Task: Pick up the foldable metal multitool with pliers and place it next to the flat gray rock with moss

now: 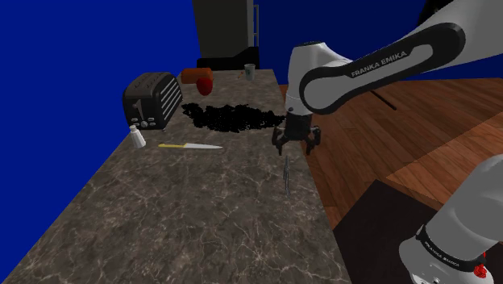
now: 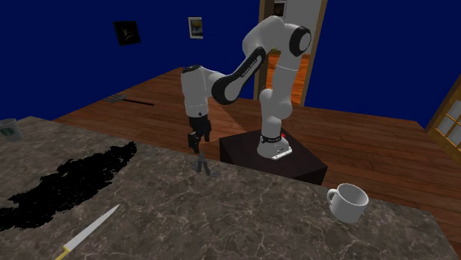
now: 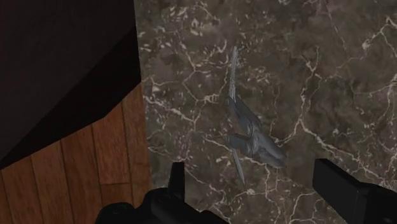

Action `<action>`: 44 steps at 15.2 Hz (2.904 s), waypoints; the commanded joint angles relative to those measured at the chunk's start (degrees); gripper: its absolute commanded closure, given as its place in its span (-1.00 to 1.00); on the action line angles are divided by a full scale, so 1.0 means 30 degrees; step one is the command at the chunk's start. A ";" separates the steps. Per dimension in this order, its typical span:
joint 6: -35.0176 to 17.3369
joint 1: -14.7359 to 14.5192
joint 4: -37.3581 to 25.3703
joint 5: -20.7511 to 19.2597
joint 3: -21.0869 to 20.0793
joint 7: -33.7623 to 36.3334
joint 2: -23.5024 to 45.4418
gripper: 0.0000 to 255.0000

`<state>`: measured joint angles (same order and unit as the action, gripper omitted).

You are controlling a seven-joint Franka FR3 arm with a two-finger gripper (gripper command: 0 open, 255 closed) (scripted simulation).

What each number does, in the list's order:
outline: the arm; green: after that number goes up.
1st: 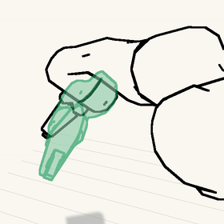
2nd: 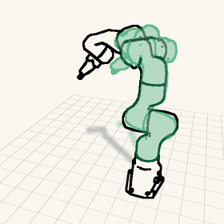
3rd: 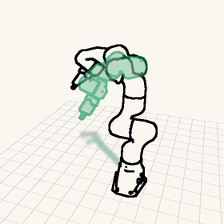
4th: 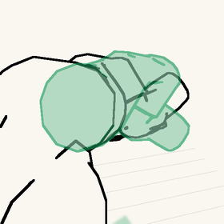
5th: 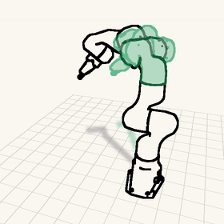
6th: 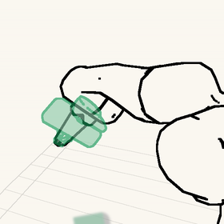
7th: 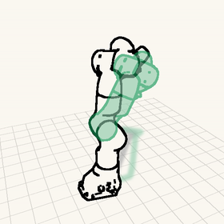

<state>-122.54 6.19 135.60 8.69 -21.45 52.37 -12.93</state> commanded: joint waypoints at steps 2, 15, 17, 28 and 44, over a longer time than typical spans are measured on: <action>-0.1091 0.0294 -0.0635 -0.0283 -0.0345 0.2046 0.1611 -1.00; -0.3163 0.0257 0.0277 -0.0643 -0.0545 0.2354 0.2818 -1.00; -0.3160 0.0258 0.0276 -0.0643 -0.0545 0.2354 0.2818 -1.00; -0.2888 0.0255 0.0173 -0.0579 -0.0528 0.2315 0.2640 1.00; 0.1438 0.0262 -0.2080 -0.0045 -0.0158 0.2002 0.0475 1.00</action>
<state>-118.98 6.97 129.95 8.56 -21.95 58.31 -11.35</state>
